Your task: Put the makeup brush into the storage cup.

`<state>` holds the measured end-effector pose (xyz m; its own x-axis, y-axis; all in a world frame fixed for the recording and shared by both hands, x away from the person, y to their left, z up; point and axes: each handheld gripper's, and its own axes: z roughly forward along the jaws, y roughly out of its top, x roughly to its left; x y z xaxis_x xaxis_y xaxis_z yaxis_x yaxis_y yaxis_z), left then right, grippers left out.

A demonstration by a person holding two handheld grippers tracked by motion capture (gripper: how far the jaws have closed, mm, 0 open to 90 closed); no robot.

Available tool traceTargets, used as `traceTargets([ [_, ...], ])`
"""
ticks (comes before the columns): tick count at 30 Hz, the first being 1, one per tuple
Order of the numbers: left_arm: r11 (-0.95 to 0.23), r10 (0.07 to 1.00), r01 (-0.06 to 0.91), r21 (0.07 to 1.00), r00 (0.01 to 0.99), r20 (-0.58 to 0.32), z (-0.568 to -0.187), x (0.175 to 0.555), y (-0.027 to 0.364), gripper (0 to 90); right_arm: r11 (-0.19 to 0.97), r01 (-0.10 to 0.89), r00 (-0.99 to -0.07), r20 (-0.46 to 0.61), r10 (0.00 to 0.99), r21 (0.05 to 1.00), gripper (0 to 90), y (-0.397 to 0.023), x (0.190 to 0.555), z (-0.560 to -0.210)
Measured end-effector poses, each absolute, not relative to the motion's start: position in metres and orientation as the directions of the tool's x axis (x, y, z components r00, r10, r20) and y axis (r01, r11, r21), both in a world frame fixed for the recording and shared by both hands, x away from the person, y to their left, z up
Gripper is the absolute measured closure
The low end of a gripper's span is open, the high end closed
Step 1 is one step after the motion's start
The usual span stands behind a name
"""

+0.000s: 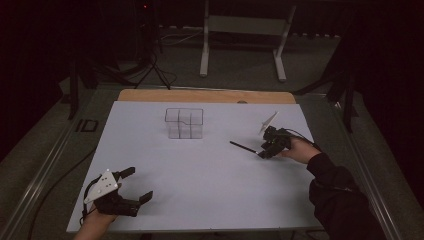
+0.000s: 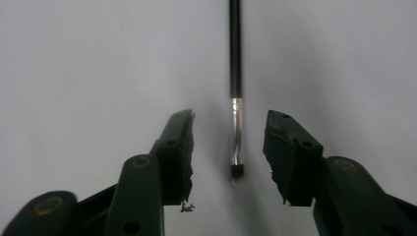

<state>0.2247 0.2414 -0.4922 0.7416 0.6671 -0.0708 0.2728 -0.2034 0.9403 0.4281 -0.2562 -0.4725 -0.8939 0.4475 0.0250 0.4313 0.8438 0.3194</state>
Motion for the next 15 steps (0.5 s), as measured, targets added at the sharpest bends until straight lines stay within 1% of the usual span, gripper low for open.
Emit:
traceTargets([
  [6, -0.203, 0.666, 0.272, 0.941, 0.742, -0.071, -0.492, 0.225, 0.242, 0.5, 0.852, 0.437, -0.894, 0.040, 0.445, 0.289, 60.9, -0.252, 0.432, -0.479],
  [8, -0.204, 0.667, 0.273, 0.940, 0.742, -0.071, -0.492, 0.225, 0.242, 0.5, 0.856, 0.436, -0.895, 0.035, 0.445, 0.279, 63.6, -0.251, 0.434, -0.483],
  [11, -0.204, 0.667, 0.273, 0.940, 0.742, -0.071, -0.492, 0.225, 0.242, 0.5, 0.857, 0.435, -0.895, 0.030, 0.444, 0.277, 64.1, -0.251, 0.434, -0.484],
  [15, -0.204, 0.667, 0.274, 0.940, 0.742, -0.072, -0.493, 0.225, 0.242, 0.5, 0.858, 0.437, -0.893, 0.013, 0.450, 0.271, 68.2, -0.252, 0.436, -0.490],
])
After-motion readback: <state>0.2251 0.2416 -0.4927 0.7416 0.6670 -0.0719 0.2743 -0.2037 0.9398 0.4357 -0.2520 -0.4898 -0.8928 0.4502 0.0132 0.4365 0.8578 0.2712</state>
